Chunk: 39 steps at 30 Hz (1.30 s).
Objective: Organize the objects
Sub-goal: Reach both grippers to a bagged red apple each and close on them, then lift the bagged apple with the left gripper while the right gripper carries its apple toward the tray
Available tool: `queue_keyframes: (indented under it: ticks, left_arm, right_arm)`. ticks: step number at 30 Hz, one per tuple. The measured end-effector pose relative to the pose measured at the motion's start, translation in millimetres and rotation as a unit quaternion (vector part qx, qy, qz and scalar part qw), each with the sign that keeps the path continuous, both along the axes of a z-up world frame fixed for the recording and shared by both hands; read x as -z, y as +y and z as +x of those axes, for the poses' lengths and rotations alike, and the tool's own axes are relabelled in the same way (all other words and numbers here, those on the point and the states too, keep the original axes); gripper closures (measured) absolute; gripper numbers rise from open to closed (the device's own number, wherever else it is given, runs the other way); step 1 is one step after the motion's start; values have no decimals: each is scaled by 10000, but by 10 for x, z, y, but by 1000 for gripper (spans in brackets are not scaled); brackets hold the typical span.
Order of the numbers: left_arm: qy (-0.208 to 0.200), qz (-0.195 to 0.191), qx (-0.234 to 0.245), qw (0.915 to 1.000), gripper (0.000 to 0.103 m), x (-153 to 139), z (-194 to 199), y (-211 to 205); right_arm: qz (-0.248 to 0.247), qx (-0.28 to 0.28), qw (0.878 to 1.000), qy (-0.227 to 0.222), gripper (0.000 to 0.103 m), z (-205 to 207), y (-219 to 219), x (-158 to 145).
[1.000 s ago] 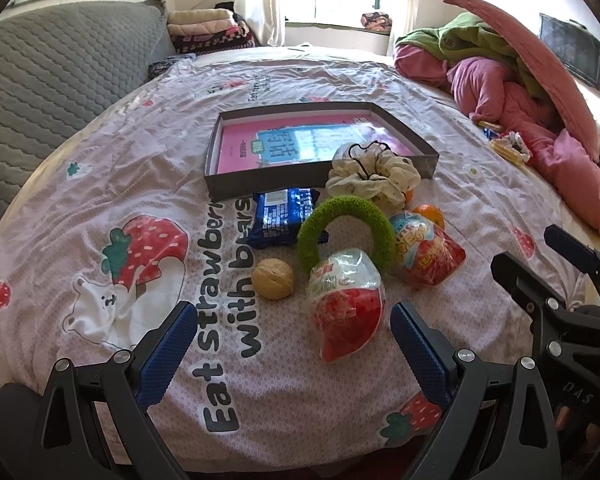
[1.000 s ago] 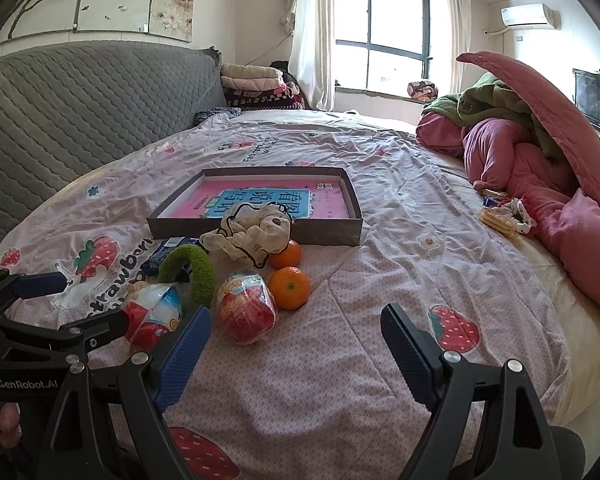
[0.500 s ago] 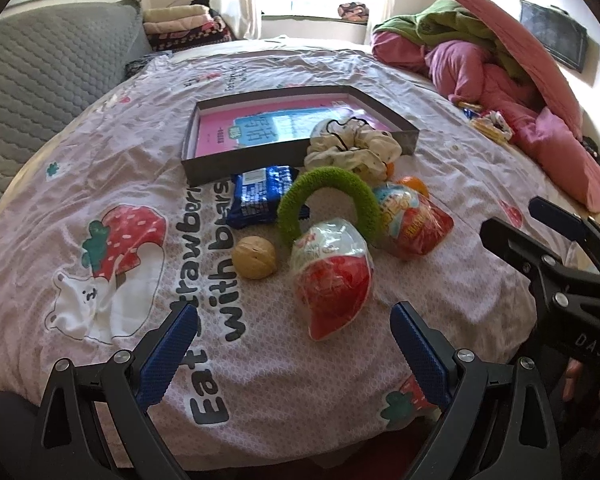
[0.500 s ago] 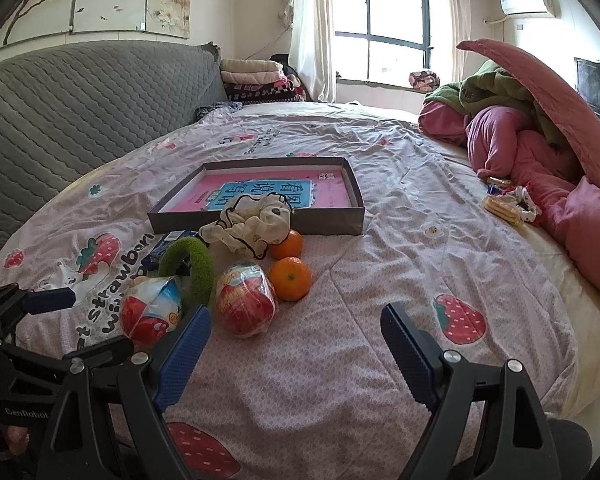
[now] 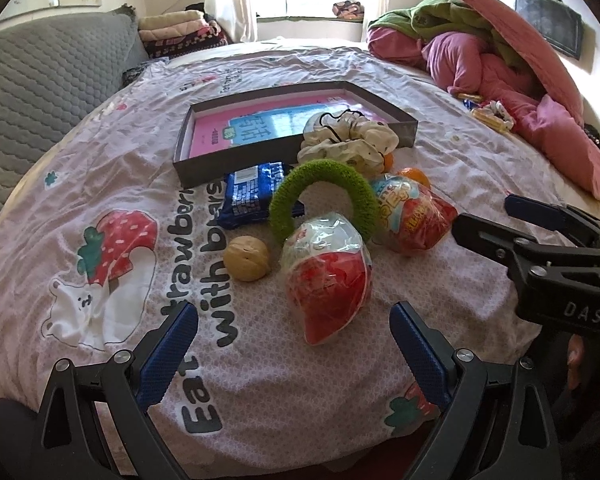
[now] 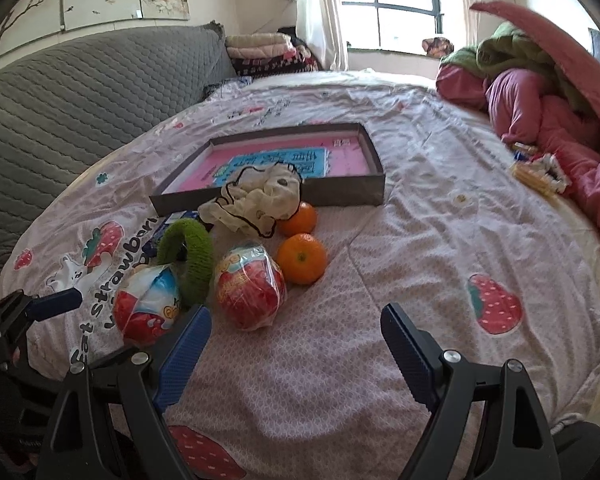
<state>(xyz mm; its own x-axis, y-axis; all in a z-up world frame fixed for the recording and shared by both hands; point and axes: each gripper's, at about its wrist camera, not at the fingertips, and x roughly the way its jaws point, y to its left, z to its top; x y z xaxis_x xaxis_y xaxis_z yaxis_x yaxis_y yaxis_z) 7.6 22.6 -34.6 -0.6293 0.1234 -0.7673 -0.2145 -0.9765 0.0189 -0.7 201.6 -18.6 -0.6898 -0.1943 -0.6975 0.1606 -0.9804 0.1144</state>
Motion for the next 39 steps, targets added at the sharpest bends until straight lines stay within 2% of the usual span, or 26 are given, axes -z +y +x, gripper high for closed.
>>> queue_keyframes:
  ticks: [8, 14, 22, 27, 30, 37, 39]
  left_arm:
    - [91, -21, -53, 9999, 7, 53, -65, 30]
    - [89, 16, 20, 10000, 11, 97, -124, 74]
    - [87, 13, 59, 9999, 18, 130, -158, 118]
    - [50, 7, 42, 10000, 26, 153, -184, 122]
    - [9, 22, -8, 10000, 27, 175, -214, 115]
    - [17, 101, -156, 9998, 27, 159, -283, 111]
    - [-3, 133, -154, 9998, 31, 166, -299, 110]
  right_arm:
    - [-116, -183, 9992, -350, 17, -230, -61, 153]
    - [-204, -309, 9981, -489, 25, -326, -110, 228]
    - [-201, -565, 9971, -473, 38, -381, -238, 250]
    - [-237, -722, 9959, -497, 48, -410, -308, 275]
    - [-345, -813, 9947, -534, 54, -427, -328, 295]
    - [-506, -849, 9943, -397, 55, -452, -328, 294]
    - [-558, -856, 9941, -354, 55, -448, -313, 292]
